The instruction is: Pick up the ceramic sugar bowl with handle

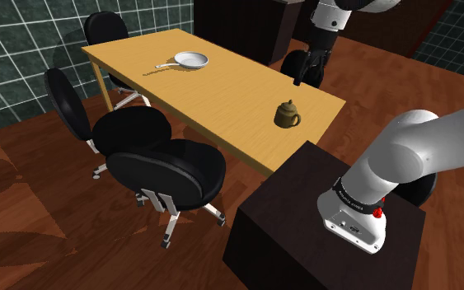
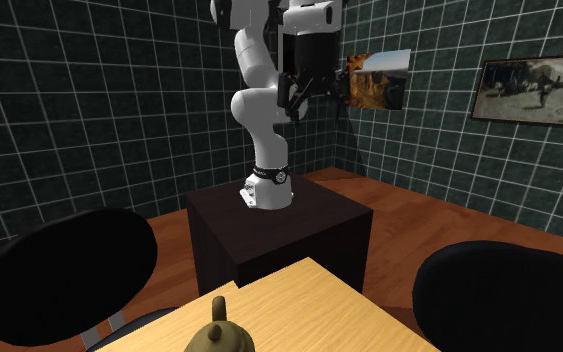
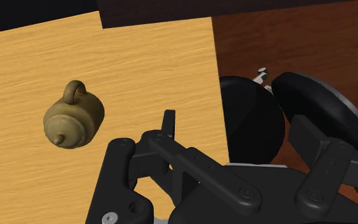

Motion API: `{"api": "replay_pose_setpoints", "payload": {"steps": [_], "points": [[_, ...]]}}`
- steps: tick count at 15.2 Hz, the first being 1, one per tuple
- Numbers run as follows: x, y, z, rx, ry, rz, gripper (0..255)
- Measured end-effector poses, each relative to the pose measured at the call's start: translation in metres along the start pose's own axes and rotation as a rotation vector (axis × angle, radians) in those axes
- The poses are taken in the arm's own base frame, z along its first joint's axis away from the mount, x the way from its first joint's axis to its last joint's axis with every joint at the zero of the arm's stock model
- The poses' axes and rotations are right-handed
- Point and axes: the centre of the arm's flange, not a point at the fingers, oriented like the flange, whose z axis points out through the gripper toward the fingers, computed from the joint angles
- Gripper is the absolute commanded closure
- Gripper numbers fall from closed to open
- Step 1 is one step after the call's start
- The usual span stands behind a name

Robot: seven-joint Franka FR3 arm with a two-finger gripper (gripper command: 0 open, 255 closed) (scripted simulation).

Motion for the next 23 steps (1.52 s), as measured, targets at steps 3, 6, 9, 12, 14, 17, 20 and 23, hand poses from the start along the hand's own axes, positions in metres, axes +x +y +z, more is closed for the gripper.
{"api": "replay_pose_setpoints", "payload": {"steps": [3,6,9,12,14,17,20,23], "points": [[0.015,0.027,0.031,-0.012,-0.002,0.005,0],[0.022,0.052,0.057,-0.024,-0.003,0.011,0],[0.036,0.079,0.082,-0.036,-0.004,0.016,0],[0.047,0.104,0.110,-0.047,-0.005,0.021,0],[0.053,0.120,0.128,-0.054,-0.007,0.025,0],[0.065,0.146,0.153,-0.067,-0.007,0.030,0],[0.075,0.173,0.178,-0.078,-0.009,0.036,0],[0.083,0.201,0.204,-0.091,-0.010,0.042,0]]}}
